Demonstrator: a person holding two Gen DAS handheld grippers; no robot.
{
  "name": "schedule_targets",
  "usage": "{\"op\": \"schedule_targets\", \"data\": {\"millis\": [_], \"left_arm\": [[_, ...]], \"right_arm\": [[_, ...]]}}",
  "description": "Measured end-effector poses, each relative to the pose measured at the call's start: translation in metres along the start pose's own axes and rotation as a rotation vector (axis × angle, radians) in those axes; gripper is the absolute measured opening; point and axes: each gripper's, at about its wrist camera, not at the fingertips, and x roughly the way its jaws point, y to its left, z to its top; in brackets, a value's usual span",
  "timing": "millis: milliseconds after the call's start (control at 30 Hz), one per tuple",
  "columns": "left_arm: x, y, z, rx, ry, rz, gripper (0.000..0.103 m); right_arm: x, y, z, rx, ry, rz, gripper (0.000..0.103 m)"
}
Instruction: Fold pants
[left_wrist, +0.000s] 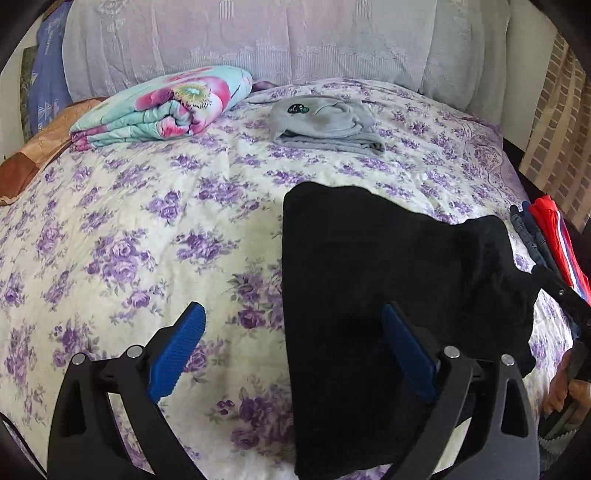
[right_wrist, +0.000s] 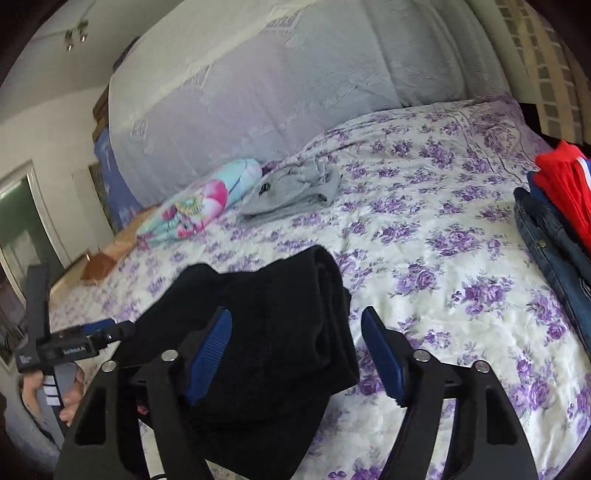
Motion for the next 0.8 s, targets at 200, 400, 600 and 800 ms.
{"op": "schedule_targets", "data": {"millis": [200, 400, 600, 800], "left_arm": [[0.023, 0.022, -0.012, -0.062, 0.062, -0.059, 0.099], [0.020, 0.036, -0.010, -0.117, 0.049, -0.119, 0.099], [0.004, 0.023, 0.015, -0.007, -0.052, -0.006, 0.099], [0.028, 0.001, 0.050, 0.067, -0.063, 0.056, 0.099]], "right_arm": [[-0.005, 0.002, -0.011, -0.025, 0.093, -0.034, 0.029], [0.002, -0.019, -0.026, -0.010, 0.225, -0.116, 0.028], [-0.026, -0.006, -0.012, -0.039, 0.151, -0.162, 0.040], [-0.026, 0.051, 0.019, -0.150, 0.033, -0.051, 0.056]]}}
